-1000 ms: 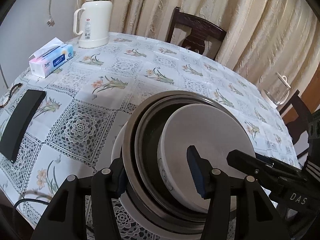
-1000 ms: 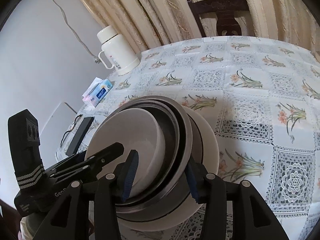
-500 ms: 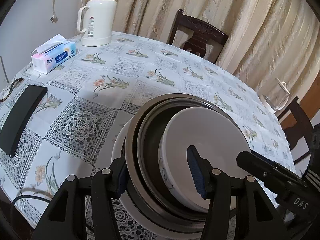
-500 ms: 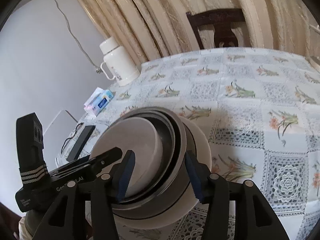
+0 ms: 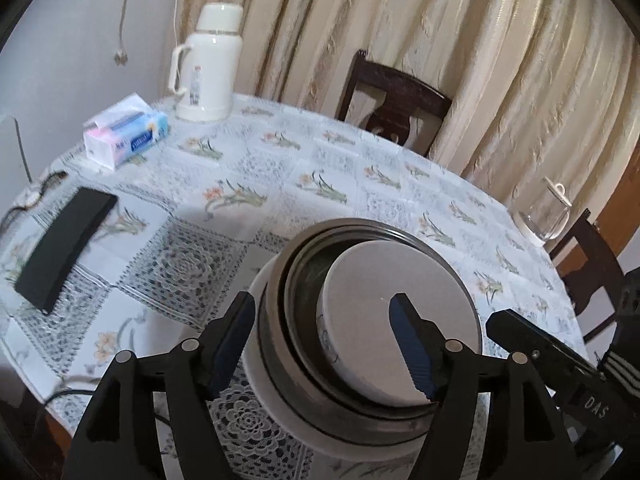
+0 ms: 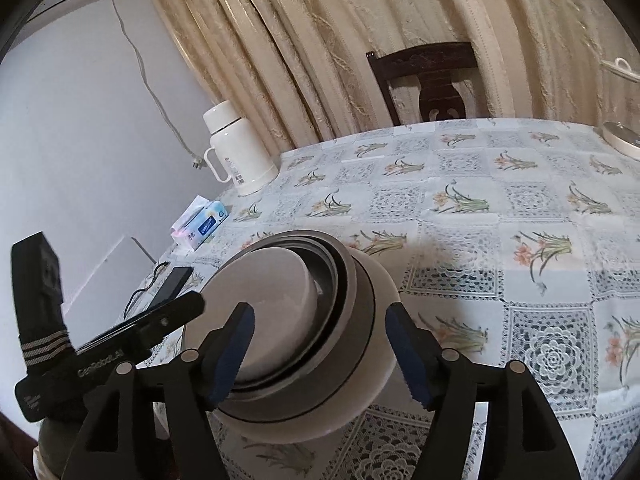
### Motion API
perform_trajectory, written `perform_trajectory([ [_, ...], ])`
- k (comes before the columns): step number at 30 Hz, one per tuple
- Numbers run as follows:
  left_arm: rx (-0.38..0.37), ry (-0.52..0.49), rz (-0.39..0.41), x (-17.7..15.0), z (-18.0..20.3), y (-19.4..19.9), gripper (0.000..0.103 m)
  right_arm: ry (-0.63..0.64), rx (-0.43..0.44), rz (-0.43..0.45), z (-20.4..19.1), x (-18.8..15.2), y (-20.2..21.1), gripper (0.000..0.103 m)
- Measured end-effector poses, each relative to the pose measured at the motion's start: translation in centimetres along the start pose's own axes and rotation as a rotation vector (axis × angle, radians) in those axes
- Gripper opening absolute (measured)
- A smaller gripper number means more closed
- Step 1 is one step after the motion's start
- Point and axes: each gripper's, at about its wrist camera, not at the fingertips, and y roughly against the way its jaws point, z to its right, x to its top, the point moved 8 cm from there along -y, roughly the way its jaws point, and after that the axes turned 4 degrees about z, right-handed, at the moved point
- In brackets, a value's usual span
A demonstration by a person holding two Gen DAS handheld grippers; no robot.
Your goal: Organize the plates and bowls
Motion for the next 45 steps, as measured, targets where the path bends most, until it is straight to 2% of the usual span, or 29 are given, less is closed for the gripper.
perform_trajectory([
  [4, 0.049, -0.059, 0.071, -0.1, 0.2, 1.7, 0.085, 0.028, -0.021, 0.033, -0.1, -0.3, 0.9, 0.082],
  [7, 0.085, -0.094, 0.113, -0.5, 0.3, 2.8, 0.087, 0.064, -0.047, 0.054, -0.3, -0.5, 1.5, 0.087],
  [13, 0.123, -0.143, 0.132, -1.7, 0.2, 3.5, 0.092, 0.125, -0.071, 0.062, -0.9, -1.6, 2.1, 0.095],
  [18, 0.148, -0.147, 0.129, -2.8, -0.5, 3.7, 0.093, 0.161, -0.108, 0.082, -1.0, -2.1, 2.6, 0.102],
  [23, 0.181, -0.144, 0.132, -3.5, -1.4, 3.9, 0.094, 0.221, -0.168, 0.088, -1.2, -2.8, 2.5, 0.102],
  [29, 0.222, -0.178, 0.129, -4.4, -1.7, 3.8, 0.095, 0.308, -0.21, 0.04, -1.5, -4.2, 1.6, 0.103],
  [39, 0.241, -0.185, 0.137, -4.7, -2.1, 4.1, 0.097, 0.279, -0.19, 0.032, -1.5, -4.9, 1.8, 0.103],
  [45, 0.246, -0.24, 0.138, -5.2, -1.2, 4.2, 0.097, 0.264, -0.2, 0.036, -1.3, -5.0, 2.0, 0.103],
])
